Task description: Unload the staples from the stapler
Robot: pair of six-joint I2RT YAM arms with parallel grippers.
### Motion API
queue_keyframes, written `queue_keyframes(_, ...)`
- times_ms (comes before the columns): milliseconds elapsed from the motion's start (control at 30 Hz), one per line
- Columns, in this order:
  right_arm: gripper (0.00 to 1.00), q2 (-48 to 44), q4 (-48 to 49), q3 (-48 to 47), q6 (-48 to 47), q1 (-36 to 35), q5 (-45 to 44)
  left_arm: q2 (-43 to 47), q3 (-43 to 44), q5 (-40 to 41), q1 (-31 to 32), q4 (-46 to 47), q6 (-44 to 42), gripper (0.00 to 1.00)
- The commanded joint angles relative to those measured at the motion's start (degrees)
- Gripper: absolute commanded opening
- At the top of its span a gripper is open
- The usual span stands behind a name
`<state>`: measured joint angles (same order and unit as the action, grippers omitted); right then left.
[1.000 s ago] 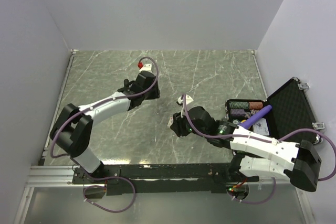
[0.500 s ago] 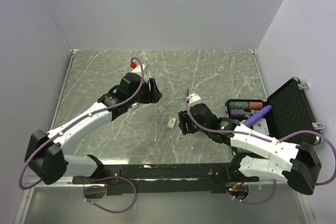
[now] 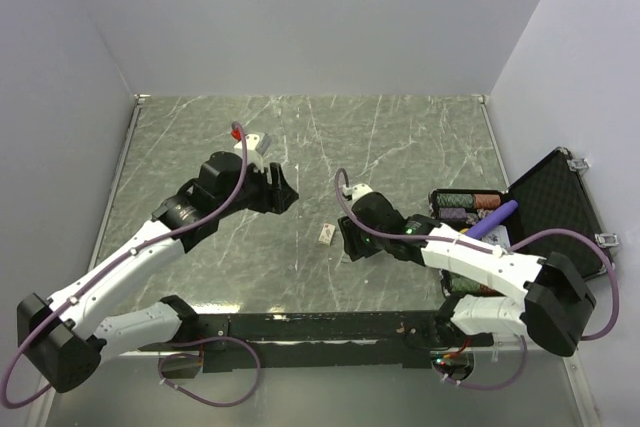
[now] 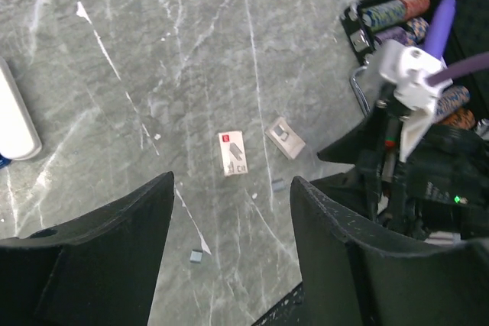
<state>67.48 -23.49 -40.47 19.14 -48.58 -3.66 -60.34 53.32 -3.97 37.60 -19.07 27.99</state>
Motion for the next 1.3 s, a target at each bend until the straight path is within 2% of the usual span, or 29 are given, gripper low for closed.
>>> queue_keyframes(0,0.55,2.55,-1.47,-4.79,-4.8,-2.39,3.31,2.33,-0.76,-3.68,0.19,-0.18,-2.41,0.67)
queue_keyframes(133,0.53,8.35,-4.37,-8.13,-7.27,-4.94,1.82,2.59,-2.16,-4.64,0.1,0.96,-2.85,0.68)
queue_keyframes(333,0.5,12.84,-3.5,-9.28,-9.12,-6.0,3.31,3.03,-3.84,-6.58,0.1,2.19,-2.59,0.68)
queue_keyframes(733,0.5,18.91,-2.09,-9.45,-6.57,-6.0,1.29,1.8,-4.1,-7.9,-0.86,2.55,-2.59,0.69)
queue_keyframes(1267,0.54,19.61,-2.79,-11.3,-7.8,-5.65,-1.79,0.75,-4.36,-8.78,-2.62,2.81,-2.24,0.69)
